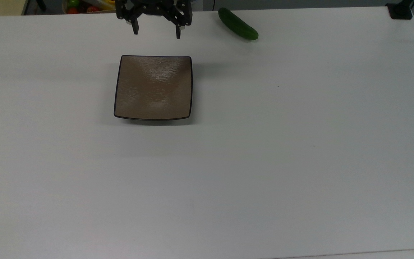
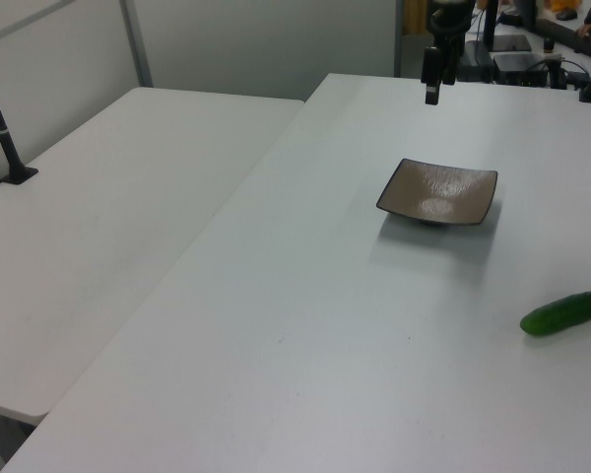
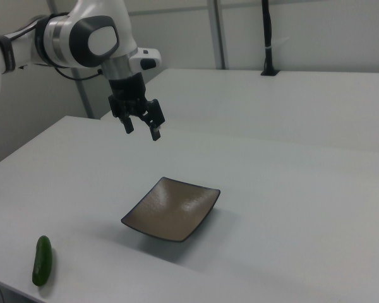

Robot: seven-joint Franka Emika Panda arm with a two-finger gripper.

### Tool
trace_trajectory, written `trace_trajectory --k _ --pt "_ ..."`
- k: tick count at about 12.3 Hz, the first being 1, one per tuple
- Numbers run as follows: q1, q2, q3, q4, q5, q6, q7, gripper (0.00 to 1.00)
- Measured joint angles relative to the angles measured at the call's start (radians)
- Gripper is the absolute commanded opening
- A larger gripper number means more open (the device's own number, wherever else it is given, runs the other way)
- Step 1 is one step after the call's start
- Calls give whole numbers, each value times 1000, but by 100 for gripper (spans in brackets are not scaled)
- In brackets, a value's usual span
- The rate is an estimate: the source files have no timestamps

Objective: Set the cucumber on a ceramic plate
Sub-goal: 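Move the open gripper over to the green cucumber and lower it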

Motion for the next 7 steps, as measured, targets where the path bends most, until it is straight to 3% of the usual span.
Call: trace_trajectory --k 7 --pt "1 -13 -14 -20 0 -1 -40 100"
